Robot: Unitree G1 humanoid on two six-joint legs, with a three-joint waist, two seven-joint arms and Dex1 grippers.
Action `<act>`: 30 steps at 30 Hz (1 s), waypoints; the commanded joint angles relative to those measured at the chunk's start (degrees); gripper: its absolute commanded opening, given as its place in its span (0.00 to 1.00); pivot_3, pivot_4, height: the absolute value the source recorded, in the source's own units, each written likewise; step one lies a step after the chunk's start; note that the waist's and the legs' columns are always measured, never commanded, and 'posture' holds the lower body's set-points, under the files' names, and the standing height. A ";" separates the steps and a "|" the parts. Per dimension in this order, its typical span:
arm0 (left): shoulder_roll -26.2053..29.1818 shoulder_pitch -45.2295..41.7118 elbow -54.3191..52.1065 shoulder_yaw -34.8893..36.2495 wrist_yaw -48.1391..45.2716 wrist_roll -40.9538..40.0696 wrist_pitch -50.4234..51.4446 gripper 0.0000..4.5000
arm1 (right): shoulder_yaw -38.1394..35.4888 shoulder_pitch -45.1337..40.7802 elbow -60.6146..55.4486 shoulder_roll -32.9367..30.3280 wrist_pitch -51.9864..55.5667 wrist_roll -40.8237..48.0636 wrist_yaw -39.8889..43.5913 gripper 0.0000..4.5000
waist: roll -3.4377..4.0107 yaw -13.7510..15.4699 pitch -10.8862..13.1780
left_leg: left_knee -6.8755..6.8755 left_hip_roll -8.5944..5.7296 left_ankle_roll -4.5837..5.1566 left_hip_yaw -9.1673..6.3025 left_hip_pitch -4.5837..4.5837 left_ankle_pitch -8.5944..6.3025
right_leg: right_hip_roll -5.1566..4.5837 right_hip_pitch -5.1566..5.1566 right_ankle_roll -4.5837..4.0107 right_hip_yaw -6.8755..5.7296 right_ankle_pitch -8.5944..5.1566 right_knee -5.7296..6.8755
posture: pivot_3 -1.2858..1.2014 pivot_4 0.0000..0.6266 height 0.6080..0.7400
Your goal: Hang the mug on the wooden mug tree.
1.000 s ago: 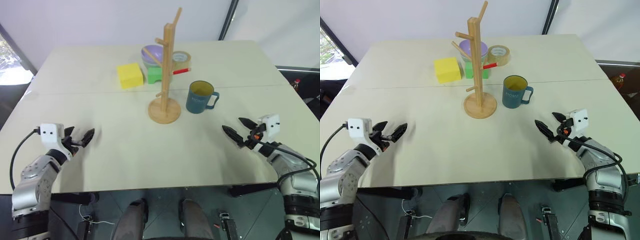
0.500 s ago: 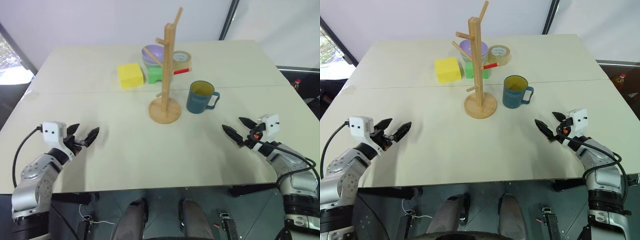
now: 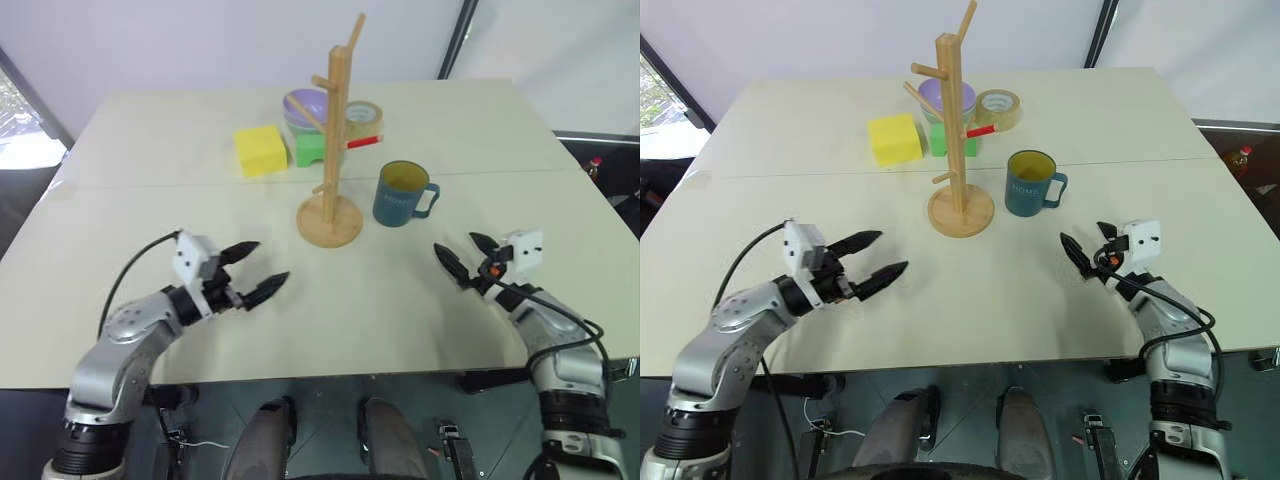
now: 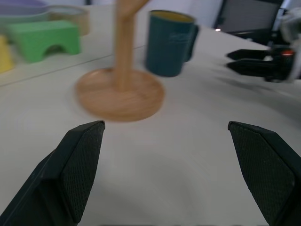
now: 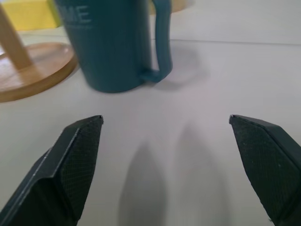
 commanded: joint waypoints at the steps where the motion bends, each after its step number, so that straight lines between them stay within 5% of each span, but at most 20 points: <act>1: 0.01 -1.59 -2.46 -2.70 -1.09 0.37 -0.41 1.00 | 1.13 -1.16 -2.22 2.19 -3.19 -3.54 -5.31 0.99 | 0.00 0.07 0.00 | -0.01 0.00 0.01 -0.01 0.00 0.00 | 0.02 0.01 0.00 -0.01 0.00 0.00 | 0.52 0.24 1.00; 13: -1.55 -3.10 -1.93 -4.40 -1.44 0.24 -1.35 1.00 | 4.01 -8.74 7.05 6.51 -9.57 -10.96 -15.91 0.99 | 0.01 -0.02 0.00 | 0.02 -0.01 0.05 -0.01 0.01 0.03 | 0.06 -0.02 0.00 0.00 0.00 0.08 | 0.52 0.24 1.00; 30: -2.47 -2.39 -1.74 -3.67 -0.93 0.45 -2.38 1.00 | 5.49 -19.45 23.95 6.45 -15.83 -12.69 -16.33 0.99 | 0.01 -0.19 0.00 | 0.05 -0.06 0.07 -0.01 0.11 0.04 | 0.13 0.03 0.00 0.00 0.01 0.20 | 0.52 0.24 1.00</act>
